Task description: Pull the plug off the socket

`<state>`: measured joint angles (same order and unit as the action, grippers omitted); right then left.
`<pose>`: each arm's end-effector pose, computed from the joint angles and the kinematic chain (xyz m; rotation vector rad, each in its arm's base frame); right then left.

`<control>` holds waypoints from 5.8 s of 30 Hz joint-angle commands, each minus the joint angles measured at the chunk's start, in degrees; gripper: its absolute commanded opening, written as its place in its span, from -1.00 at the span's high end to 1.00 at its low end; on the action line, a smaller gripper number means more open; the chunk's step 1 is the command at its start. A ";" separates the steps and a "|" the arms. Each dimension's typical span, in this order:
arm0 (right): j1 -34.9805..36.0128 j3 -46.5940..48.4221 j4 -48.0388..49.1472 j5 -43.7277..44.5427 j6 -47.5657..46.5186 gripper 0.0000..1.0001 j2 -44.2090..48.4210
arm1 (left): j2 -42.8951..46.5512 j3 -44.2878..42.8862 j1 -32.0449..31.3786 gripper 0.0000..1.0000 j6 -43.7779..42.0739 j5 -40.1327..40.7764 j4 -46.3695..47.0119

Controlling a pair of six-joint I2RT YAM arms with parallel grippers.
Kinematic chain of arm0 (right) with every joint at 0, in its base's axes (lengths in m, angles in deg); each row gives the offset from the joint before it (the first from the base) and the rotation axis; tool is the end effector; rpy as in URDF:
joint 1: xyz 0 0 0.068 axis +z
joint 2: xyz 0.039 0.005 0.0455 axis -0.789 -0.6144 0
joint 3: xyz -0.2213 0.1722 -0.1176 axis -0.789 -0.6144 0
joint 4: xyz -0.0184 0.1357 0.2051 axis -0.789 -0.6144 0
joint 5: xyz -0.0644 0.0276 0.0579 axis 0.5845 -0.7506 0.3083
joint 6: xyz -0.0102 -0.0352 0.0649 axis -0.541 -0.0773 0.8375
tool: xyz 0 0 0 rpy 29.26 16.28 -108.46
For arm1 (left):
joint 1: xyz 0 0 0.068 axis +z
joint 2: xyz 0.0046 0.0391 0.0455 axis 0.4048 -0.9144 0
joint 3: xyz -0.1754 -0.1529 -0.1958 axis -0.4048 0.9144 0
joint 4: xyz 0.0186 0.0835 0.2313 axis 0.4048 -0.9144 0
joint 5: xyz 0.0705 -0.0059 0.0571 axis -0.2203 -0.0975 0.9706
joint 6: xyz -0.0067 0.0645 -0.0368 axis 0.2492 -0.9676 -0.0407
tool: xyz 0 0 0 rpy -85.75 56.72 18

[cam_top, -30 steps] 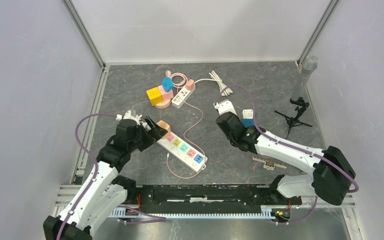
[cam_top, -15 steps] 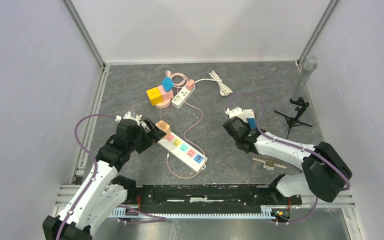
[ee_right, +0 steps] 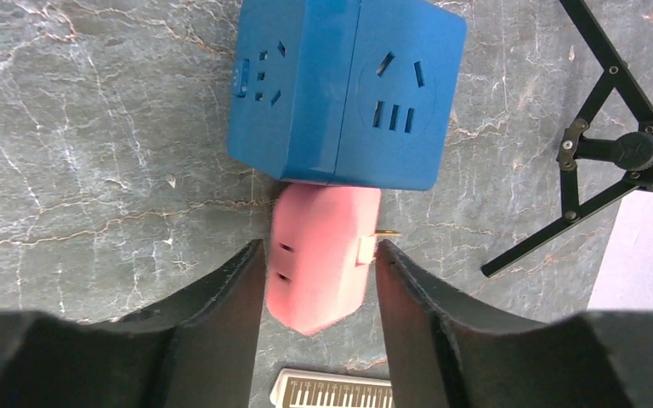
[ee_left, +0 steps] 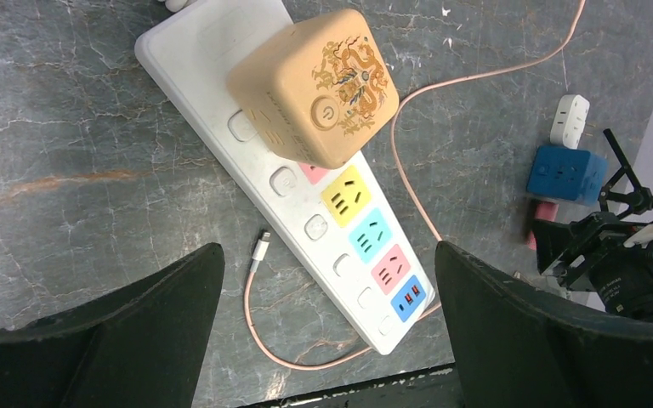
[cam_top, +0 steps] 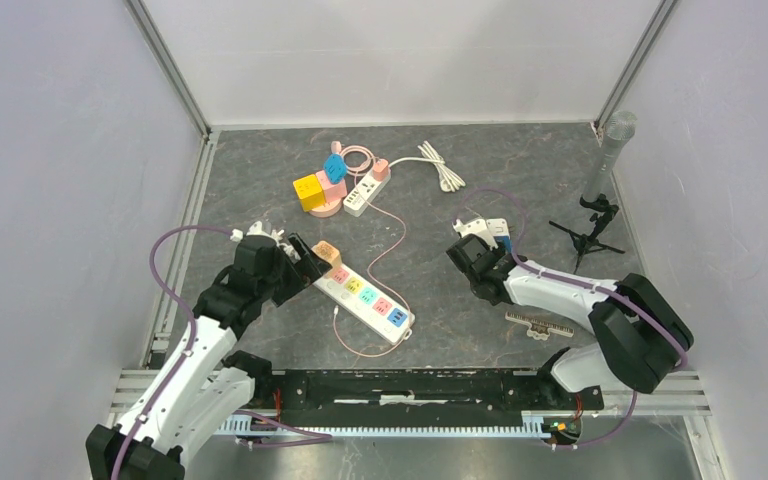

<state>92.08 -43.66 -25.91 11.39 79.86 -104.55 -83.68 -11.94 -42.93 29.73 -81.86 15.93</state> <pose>0.2038 0.1188 0.1825 -0.3497 2.3943 -0.5404 0.1300 -0.0467 0.2459 -0.6066 2.3091 -0.6253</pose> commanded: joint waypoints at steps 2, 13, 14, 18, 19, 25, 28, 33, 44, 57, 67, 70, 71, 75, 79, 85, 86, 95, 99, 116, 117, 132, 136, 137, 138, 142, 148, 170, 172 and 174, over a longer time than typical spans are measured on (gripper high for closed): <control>-0.27 0.54 0.99 -1.64 -0.45 -0.31 1.27 | -0.19 -3.10 0.12 -1.00 -2.32 1.36 0.29; -0.26 2.96 9.03 -26.51 -5.23 -0.51 11.31 | -0.44 -3.94 0.15 -1.00 -3.48 4.76 -1.11; -0.29 2.88 10.94 -29.22 -5.19 -0.52 12.00 | -0.43 -3.87 0.18 -1.00 -3.49 5.18 -1.26; -0.26 1.78 21.70 -43.76 -3.96 -0.76 12.98 | -0.18 -3.98 0.15 -1.00 -3.81 7.21 -1.98; -0.22 1.29 25.08 -45.91 -2.86 -0.83 13.02 | -0.18 -4.13 0.17 -1.00 -4.08 7.65 -2.37; 2.44 4.79 37.70 -52.67 2.69 -0.96 6.35 | -0.07 -5.25 0.22 -1.00 -5.48 11.41 -5.55; 6.75 9.75 38.81 -47.85 3.06 -0.96 0.29 | 0.60 -4.87 0.17 -1.00 -4.39 14.15 -7.23; 12.72 19.41 37.58 -40.86 3.46 -0.96 -11.06 | 2.96 -2.19 0.16 -1.00 -1.68 17.93 -8.65; 15.40 32.59 36.92 -43.34 -4.31 -0.96 -27.46 | 4.85 -0.90 0.17 -1.00 0.02 20.23 -10.73; 15.91 39.87 37.47 -52.00 -4.50 -0.70 -36.58 | 0.85 1.36 0.20 -0.92 1.26 17.34 -8.31; 15.82 36.48 35.15 -45.04 -4.43 0.16 -31.99 | -6.43 2.25 0.20 -0.88 1.10 10.63 -1.43; 15.82 34.58 33.03 -42.45 -5.09 0.18 -29.59 | -9.04 2.53 0.16 -0.86 0.56 8.10 1.44; 15.87 33.66 32.64 -41.92 -5.33 0.18 -28.82 | -9.61 2.95 0.15 -0.86 0.56 7.58 2.27; 15.82 30.02 31.62 -40.05 -5.02 0.17 -26.40 | -10.73 4.59 0.16 -0.85 0.77 5.88 5.26; 15.82 27.58 31.43 -41.70 -6.04 0.02 -25.08 | -11.05 6.31 0.24 -0.82 0.41 2.29 9.68; 15.83 28.43 30.03 -42.69 -7.07 -0.36 -24.92 | -11.30 7.48 0.26 -0.72 1.42 0.96 13.93; 15.82 28.86 29.95 -42.61 -7.03 -0.39 -24.91 | -11.54 7.56 0.25 -0.69 1.52 1.23 14.33; 15.85 33.97 27.56 -40.98 -6.14 -0.39 -27.62 | -13.66 9.37 0.36 -0.33 1.27 4.18 20.91; 15.82 34.05 29.18 -41.10 -4.83 -0.31 -27.73 | -13.41 11.17 0.37 -0.28 1.44 3.98 25.12; 15.82 36.89 27.23 -42.47 -2.22 -0.19 -30.17 | -17.02 15.37 0.33 -0.29 0.32 -1.40 34.21; 15.82 36.91 27.16 -42.60 -1.86 -0.14 -30.27 | -16.94 15.52 0.33 -0.30 0.36 -1.51 34.25; 15.86 35.34 30.67 -43.91 5.28 1.00 -27.05 | -25.53 15.08 0.34 0.10 0.86 1.40 26.83; 15.67 32.39 35.73 -43.84 5.81 1.00 -23.77 | -24.49 16.11 0.34 0.12 1.93 1.09 26.64; 15.72 30.71 39.11 -43.89 5.86 1.00 -22.58 | -24.13 16.33 0.36 0.13 2.09 0.93 26.51; 15.78 28.72 42.33 -44.19 5.69 1.00 -21.76 | -23.92 16.52 0.33 0.13 2.14 0.94 26.55; 17.10 26.59 45.20 -42.06 1.33 1.00 -21.34 | -23.04 16.71 0.40 0.14 2.31 0.77 25.79; 18.07 26.19 43.91 -40.35 -2.64 1.00 -21.75 | -23.08 16.36 0.33 0.16 2.53 0.79 24.96; 14.07 22.73 51.20 -49.07 11.77 1.00 -20.52 | -21.29 17.89 0.33 0.35 1.85 -1.08 27.26; 16.25 25.85 45.34 -44.29 6.43 1.00 -22.46 | -20.85 17.98 0.37 0.35 1.79 -1.63 27.77; 17.80 27.09 42.27 -40.37 3.42 1.00 -24.16 | -20.50 17.85 0.38 0.35 1.46 -1.84 27.79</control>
<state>106.81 -21.28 15.57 -30.91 85.09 -129.21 -103.44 3.42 -42.97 33.42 -86.94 49.85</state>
